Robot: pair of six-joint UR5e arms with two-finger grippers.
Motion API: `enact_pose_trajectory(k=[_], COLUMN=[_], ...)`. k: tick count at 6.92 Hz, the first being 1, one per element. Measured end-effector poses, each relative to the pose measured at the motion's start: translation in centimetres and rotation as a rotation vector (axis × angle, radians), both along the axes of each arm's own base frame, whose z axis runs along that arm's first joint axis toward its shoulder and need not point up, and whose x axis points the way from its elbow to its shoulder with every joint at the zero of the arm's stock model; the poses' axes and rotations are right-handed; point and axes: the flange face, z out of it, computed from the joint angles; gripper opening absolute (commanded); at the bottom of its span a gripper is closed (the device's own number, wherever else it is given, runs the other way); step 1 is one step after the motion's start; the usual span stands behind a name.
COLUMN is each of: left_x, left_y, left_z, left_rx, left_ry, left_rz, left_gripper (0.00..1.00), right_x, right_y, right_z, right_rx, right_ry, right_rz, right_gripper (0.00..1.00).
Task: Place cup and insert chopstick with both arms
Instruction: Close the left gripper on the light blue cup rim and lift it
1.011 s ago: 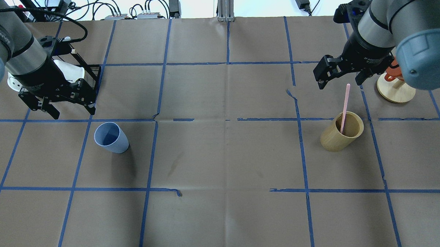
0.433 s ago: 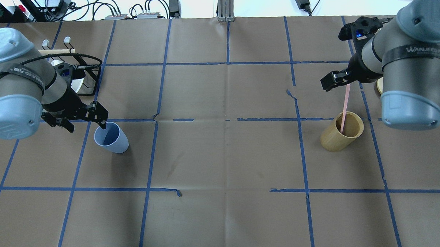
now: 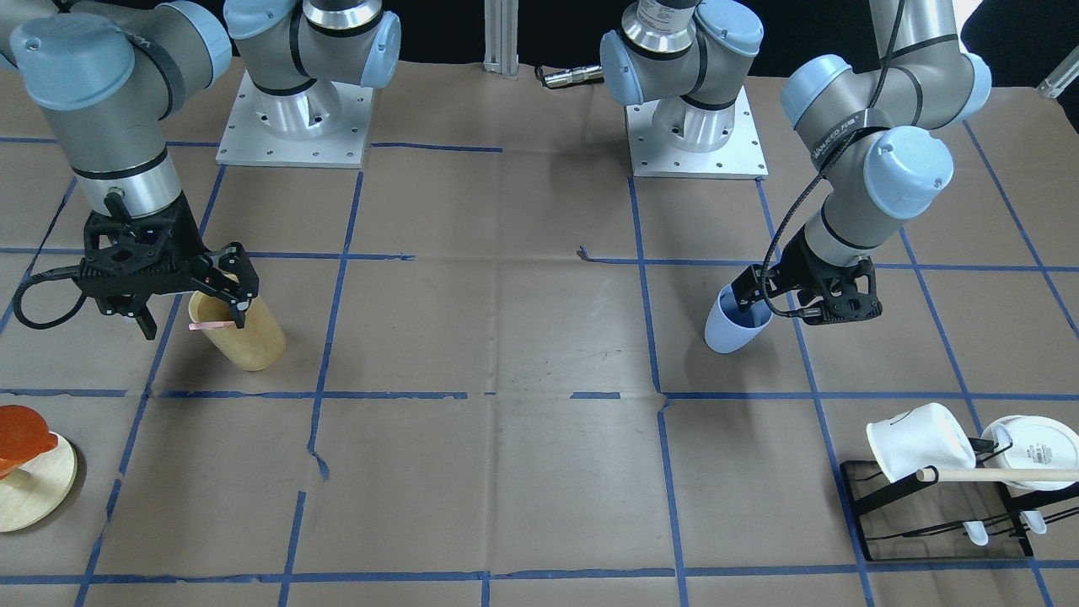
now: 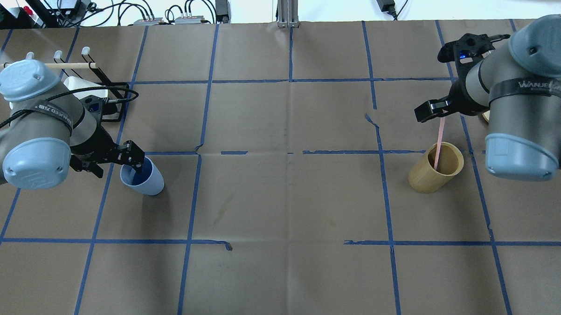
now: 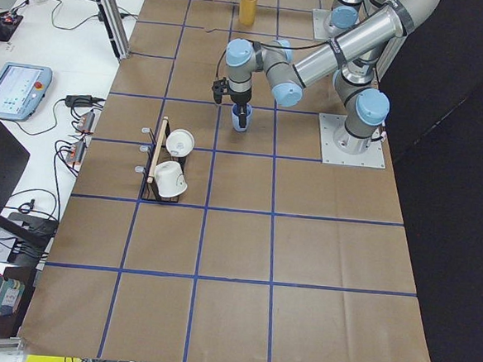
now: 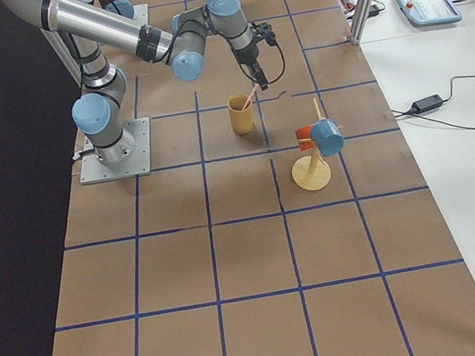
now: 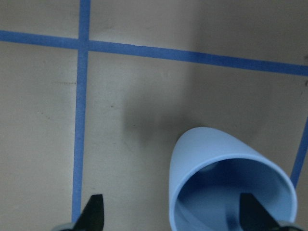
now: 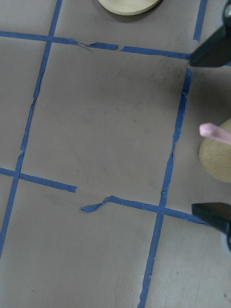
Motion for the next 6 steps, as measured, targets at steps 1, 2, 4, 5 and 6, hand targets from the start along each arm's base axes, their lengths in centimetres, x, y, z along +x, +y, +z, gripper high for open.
enact_pose_trajectory(k=[1,2,4,5,6], left_x=[0.04,0.08,0.11,0.13,0.09], left_y=[-0.04,-0.06,-0.07,-0.07,-0.16], left_z=[-0.58,-0.84,-1.03,-0.84,-0.55], left_rx=[0.008,0.012,0.016,0.012,0.005], left_ry=[0.003,0.005,0.007,0.004,0.001], left_rz=[-0.002,-0.017,-0.044,-0.046,-0.045], left_gripper=[0.44,0.19,0.0,0.0,0.0], right_x=[-0.01,0.03,0.04,0.05,0.06], right_y=[0.15,0.18,0.16,0.16,0.15], right_z=[-0.34,-0.51,-0.73,-0.78,-0.78], right_rx=[-0.001,0.0,0.004,0.006,0.006], right_ry=[-0.001,-0.002,-0.003,-0.004,-0.005], right_rz=[-0.001,-0.003,-0.007,-0.008,-0.008], right_gripper=[0.74,0.61,0.43,0.39,0.36])
